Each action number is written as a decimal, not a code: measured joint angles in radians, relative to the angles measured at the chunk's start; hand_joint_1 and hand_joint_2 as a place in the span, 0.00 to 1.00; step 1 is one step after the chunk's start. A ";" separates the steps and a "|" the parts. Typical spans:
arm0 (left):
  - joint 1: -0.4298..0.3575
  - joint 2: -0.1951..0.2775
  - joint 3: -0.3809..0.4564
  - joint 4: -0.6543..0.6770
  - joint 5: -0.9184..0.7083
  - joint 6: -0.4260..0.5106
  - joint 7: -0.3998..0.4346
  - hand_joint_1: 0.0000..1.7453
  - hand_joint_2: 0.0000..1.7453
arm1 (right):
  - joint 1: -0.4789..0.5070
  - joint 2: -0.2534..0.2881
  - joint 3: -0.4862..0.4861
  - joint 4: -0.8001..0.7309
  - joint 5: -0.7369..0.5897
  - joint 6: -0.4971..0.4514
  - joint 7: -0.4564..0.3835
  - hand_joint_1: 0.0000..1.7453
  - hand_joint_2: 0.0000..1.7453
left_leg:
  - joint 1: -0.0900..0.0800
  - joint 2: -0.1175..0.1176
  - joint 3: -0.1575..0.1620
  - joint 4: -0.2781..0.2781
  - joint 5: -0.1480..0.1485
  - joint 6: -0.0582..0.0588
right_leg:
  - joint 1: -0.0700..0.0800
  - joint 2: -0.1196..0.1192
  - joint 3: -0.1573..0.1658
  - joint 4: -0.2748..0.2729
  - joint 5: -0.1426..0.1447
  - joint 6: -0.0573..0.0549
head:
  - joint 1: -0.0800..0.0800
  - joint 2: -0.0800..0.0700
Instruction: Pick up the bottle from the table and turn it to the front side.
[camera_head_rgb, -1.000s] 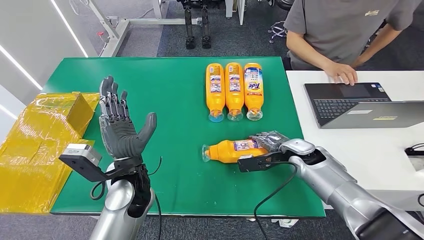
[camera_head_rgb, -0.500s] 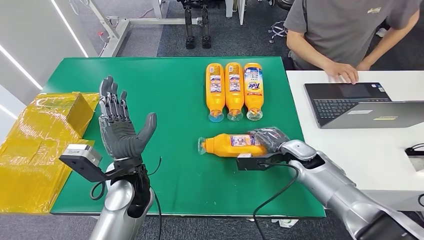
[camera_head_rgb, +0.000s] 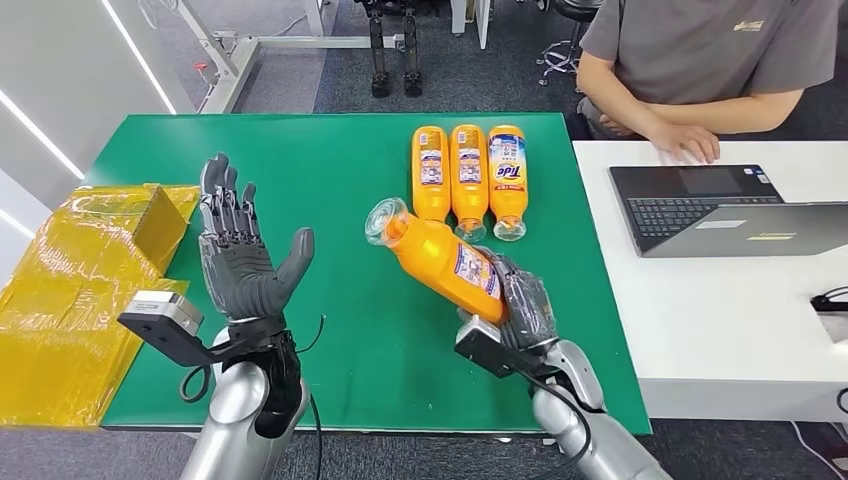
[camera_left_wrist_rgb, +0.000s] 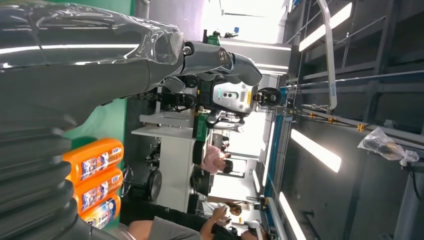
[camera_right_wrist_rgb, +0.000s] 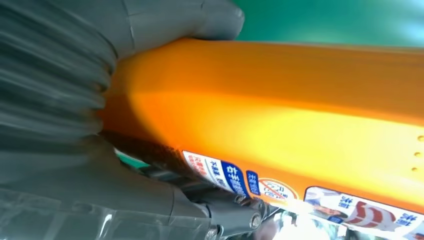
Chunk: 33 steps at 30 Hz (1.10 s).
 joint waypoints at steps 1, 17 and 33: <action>-0.001 -0.002 0.000 0.001 0.004 -0.001 0.000 0.00 1.00 | 0.028 0.015 -0.019 -0.027 -0.013 -0.021 -0.020 1.00 1.00 | 0.000 0.000 0.000 0.000 0.000 0.000 | 0.000 0.000 0.000 0.000 0.000 0.000 | 0.000 0.000; -0.023 -0.053 -0.036 0.097 0.119 -0.260 0.000 0.00 1.00 | 0.146 0.119 -0.125 -0.167 -0.077 -0.083 -0.166 1.00 1.00 | 0.000 0.000 0.000 0.000 0.000 0.000 | 0.000 0.000 0.000 0.000 0.000 0.000 | 0.000 0.000; 0.018 -0.066 -0.054 0.105 0.085 -0.336 0.000 0.00 1.00 | 0.109 0.127 -0.123 -0.147 0.068 -0.009 -0.026 1.00 1.00 | 0.000 0.000 0.000 0.000 0.000 0.000 | 0.000 0.000 0.000 0.000 0.000 0.000 | 0.000 0.000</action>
